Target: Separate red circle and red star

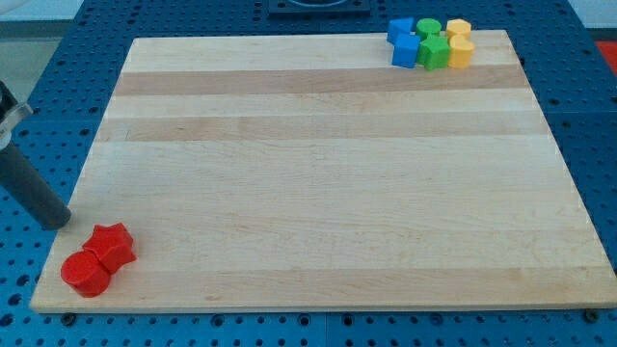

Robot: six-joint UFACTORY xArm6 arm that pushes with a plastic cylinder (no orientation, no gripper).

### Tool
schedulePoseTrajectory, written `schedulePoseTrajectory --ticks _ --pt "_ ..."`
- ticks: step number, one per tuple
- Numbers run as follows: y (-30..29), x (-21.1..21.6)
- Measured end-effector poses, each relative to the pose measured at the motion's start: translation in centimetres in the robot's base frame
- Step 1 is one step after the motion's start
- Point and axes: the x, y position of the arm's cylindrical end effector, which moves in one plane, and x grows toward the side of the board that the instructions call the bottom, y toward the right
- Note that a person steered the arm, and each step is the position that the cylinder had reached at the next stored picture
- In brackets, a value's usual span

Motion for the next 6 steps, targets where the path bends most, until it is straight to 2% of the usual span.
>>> schedulePoseTrajectory --ticks 1,2,6 --pt "0.0 7.3" --pt "0.4 9.0" --pt "7.5 9.1"
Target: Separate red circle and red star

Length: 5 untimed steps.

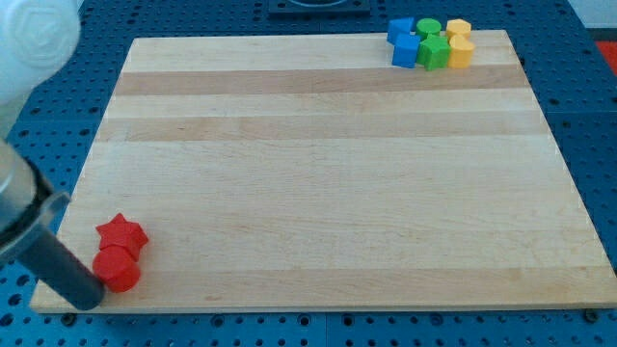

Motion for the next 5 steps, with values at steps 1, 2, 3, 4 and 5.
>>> schedulePoseTrajectory --ticks 1,2,3,4,5 --pt "2.3 -0.3" --pt "2.1 -1.8" --pt "3.4 -3.4" --pt "8.7 -3.4" --pt "12.7 -4.5"
